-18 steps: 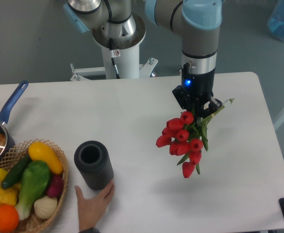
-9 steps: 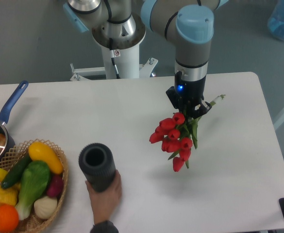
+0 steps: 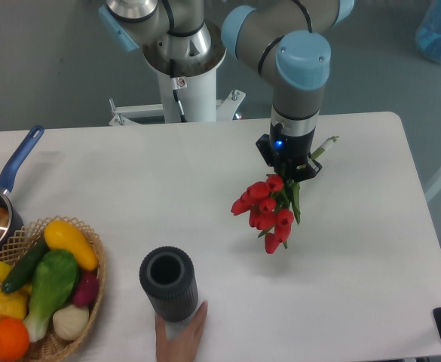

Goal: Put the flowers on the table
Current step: 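Lower the held red tulip bunch toward the table with the gripper, then lay the tulips on the table and open the gripper to release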

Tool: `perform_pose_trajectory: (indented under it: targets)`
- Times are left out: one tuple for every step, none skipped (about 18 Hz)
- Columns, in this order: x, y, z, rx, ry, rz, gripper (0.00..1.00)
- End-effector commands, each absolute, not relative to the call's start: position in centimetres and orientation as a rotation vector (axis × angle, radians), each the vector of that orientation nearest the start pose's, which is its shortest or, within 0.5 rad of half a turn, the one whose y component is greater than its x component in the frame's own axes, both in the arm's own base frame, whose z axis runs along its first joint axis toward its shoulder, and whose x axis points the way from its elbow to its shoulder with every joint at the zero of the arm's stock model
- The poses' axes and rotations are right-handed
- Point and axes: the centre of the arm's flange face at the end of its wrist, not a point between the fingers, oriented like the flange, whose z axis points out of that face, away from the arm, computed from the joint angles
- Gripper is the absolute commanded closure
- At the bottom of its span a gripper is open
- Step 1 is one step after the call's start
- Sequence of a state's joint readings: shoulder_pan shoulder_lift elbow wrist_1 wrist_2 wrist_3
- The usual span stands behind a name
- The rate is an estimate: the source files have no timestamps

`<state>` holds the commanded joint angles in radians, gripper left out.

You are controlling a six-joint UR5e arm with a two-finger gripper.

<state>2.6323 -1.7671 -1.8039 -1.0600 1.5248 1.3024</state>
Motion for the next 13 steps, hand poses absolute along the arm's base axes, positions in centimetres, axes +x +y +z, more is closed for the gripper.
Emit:
perform_pose_trajectory:
  targets:
    - [-40.7,38.9,32.1,-3.047,0.369,0.079,0.49]
    - [-40.4,38.8,31.7,-3.049,0.369,0.067,0.00]
    - [-40.2,38.7,31.2,-3.050,0.367,0.053,0.00]
    - [-40.0,38.6,31.2,-3.051,0.378,0.052,0.00]
    - [-40.0,38.5,31.3,-3.049,0.378,0.056,0.00]
    - [-40.0,38.5,31.6,-3.046,0.371,0.063,0.00]
    - [-40.1,38.6,31.9,-3.044,0.366,0.072,0.00]
    - [-40.4,38.6,32.2,-3.046,0.362,0.078,0.00]
    - [-40.2,38.3,32.3,-3.049,0.367,0.070,0.00]
    - [-39.9,37.9,32.8,-3.040,0.366,0.080,0.00]
    - [-39.6,37.9,33.1,-3.032,0.371,0.086,0.00]
    - [-39.5,38.0,33.4,-3.028,0.375,0.091,0.00]
    - [-39.3,38.2,33.4,-3.030,0.385,0.096,0.00]
